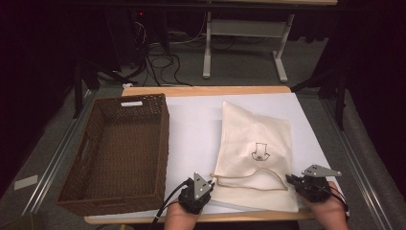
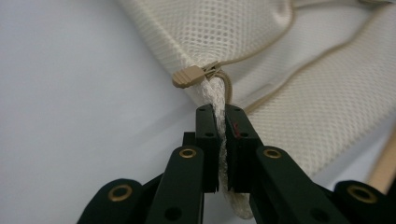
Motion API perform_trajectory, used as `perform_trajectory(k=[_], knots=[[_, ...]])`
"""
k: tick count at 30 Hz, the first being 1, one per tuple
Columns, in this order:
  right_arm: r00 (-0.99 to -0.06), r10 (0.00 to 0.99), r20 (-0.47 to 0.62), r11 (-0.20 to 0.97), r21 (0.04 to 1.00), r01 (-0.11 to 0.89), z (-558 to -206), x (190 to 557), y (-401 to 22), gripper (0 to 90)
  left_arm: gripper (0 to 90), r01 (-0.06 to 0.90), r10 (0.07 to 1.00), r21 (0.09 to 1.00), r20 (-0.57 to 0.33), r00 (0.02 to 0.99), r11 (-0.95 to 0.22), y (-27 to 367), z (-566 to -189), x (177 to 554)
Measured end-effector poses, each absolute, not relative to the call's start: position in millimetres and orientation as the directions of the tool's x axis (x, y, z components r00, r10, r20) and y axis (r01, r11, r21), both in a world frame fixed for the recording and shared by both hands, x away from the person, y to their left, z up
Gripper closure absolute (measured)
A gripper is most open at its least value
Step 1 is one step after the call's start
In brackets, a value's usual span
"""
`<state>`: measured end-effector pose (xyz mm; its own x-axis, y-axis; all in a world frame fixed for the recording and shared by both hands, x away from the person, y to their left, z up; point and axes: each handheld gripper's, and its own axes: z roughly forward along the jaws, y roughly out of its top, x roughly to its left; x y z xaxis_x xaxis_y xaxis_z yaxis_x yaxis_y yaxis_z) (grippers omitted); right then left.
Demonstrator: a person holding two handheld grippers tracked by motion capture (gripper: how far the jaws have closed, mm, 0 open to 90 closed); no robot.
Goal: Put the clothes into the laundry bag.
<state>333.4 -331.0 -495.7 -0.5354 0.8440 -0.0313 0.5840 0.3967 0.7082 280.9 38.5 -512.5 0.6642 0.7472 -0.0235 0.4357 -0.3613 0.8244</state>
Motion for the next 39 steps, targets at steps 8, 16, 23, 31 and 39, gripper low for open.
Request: perform_trajectory(k=[8,16,23,31,39], knots=[[-0.518,0.855,-0.002,0.361,0.719,0.594,-498.1,342.2,-343.6,79.1,81.9,0.440,0.748,0.811,-0.003,0.664,-0.387,34.0,-514.7,280.4],[-0.534,0.844,0.036,0.288,0.810,0.511,-479.3,326.6,-348.4,53.1,48.7,0.405,0.802,0.862,0.004,0.598,-0.306,51.0,-498.6,279.1],[-0.561,0.828,-0.003,0.271,0.877,0.396,-464.1,313.5,-340.0,23.8,31.6,0.373,0.844,0.904,-0.027,0.535,-0.207,67.6,-482.0,272.4],[-0.561,0.828,-0.002,0.228,0.914,0.334,-454.2,304.2,-331.4,0.5,0.0,0.353,0.854,0.915,-0.016,0.520,-0.198,71.7,-470.0,266.9],[-0.566,0.824,-0.006,0.219,0.926,0.309,-452.2,298.6,-328.4,0.5,0.0,0.357,0.846,0.910,-0.015,0.532,-0.208,74.4,-470.0,268.3]])
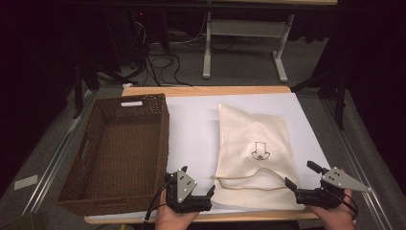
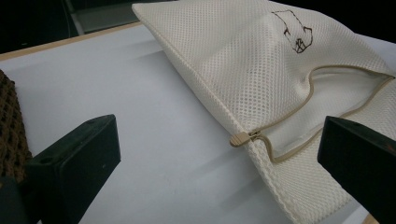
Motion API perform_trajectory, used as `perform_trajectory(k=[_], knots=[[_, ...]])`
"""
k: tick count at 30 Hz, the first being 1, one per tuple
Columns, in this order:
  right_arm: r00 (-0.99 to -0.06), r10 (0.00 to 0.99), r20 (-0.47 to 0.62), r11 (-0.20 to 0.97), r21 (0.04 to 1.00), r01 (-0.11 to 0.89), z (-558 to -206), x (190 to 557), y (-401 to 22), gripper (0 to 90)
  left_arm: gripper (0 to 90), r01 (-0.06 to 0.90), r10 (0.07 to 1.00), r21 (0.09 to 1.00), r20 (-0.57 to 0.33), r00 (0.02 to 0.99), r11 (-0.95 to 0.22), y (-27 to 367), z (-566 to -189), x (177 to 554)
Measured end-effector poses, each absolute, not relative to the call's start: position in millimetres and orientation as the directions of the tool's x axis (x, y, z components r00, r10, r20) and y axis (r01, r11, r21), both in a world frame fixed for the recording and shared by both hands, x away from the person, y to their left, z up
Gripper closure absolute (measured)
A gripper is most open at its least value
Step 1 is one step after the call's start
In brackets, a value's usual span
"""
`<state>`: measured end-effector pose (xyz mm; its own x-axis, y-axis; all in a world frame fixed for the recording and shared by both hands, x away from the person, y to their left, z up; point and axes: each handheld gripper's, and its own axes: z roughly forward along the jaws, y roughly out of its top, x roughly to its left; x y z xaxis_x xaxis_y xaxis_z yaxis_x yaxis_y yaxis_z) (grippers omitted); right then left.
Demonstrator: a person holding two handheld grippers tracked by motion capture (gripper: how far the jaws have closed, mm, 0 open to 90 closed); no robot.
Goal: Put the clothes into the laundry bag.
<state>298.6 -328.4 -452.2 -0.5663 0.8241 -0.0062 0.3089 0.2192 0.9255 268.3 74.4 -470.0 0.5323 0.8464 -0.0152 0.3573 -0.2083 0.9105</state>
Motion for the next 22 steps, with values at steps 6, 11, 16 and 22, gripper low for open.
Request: perform_trajectory(k=[6,11,16,22], knots=[[-0.560,0.828,-0.002,0.215,0.924,0.315,-453.5,299.2,-328.6,0.5,0.0,0.355,0.850,0.913,-0.017,0.527,-0.203,76.6,-469.3,268.1],[-0.557,0.830,-0.007,0.220,0.923,0.316,-454.6,299.9,-328.2,0.5,0.0,0.356,0.849,0.912,-0.014,0.528,-0.207,76.9,-469.3,268.3],[-0.551,0.834,-0.002,0.212,0.924,0.318,-454.4,299.8,-329.7,0.5,0.0,0.357,0.850,0.911,-0.011,0.527,-0.209,76.3,-469.7,268.5],[-0.553,0.833,-0.002,0.212,0.925,0.316,-454.2,299.8,-329.7,0.5,0.0,0.353,0.853,0.913,-0.011,0.522,-0.205,76.8,-469.4,268.2]])
